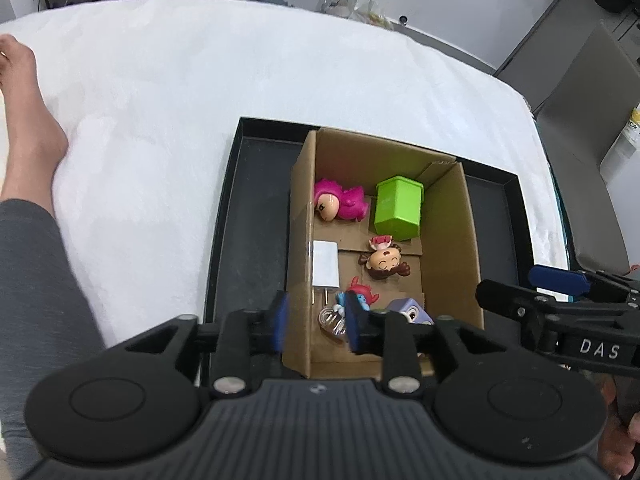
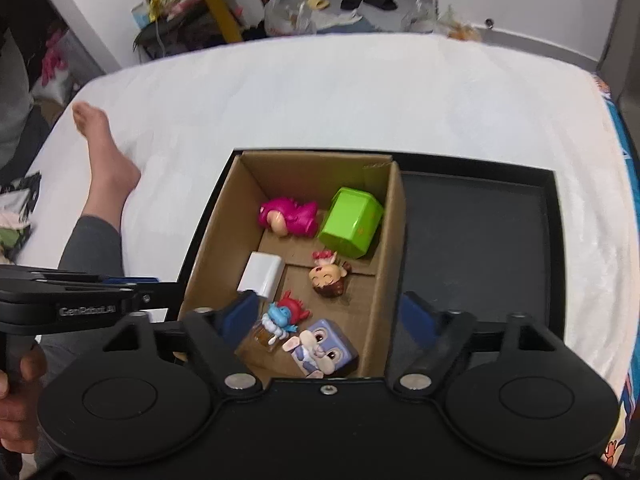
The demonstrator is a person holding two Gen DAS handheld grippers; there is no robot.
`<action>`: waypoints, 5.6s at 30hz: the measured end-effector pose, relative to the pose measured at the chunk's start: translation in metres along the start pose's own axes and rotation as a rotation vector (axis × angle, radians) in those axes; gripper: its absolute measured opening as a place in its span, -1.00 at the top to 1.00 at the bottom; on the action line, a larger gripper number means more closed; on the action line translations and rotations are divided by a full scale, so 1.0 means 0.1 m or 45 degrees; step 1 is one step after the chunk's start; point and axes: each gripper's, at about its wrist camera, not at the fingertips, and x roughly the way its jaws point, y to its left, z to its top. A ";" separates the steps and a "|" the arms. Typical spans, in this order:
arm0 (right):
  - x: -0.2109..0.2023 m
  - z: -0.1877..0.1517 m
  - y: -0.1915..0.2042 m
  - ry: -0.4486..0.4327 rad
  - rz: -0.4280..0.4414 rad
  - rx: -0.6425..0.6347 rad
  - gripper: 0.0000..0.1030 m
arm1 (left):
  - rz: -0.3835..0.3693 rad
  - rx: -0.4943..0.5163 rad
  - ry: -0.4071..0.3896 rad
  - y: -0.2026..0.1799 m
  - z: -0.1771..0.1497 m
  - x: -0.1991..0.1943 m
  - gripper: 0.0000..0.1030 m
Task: Organize rigid objects
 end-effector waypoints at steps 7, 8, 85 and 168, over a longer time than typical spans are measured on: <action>-0.20 -0.08 -0.10 -0.071 -0.018 0.052 -0.82 | 0.047 0.021 -0.051 -0.06 -0.03 -0.24 -0.43; -0.22 -0.08 -0.11 -0.079 -0.024 0.064 -0.86 | 0.059 0.026 -0.059 -0.07 -0.04 -0.28 -0.49; -1.28 -1.27 0.12 -0.326 -0.109 0.230 -1.00 | 0.016 0.147 -0.342 0.10 -1.34 -1.48 -0.96; -1.44 -1.45 0.08 -0.347 -0.130 0.217 -1.00 | -0.037 0.211 -0.317 -0.22 -1.43 -1.30 -0.97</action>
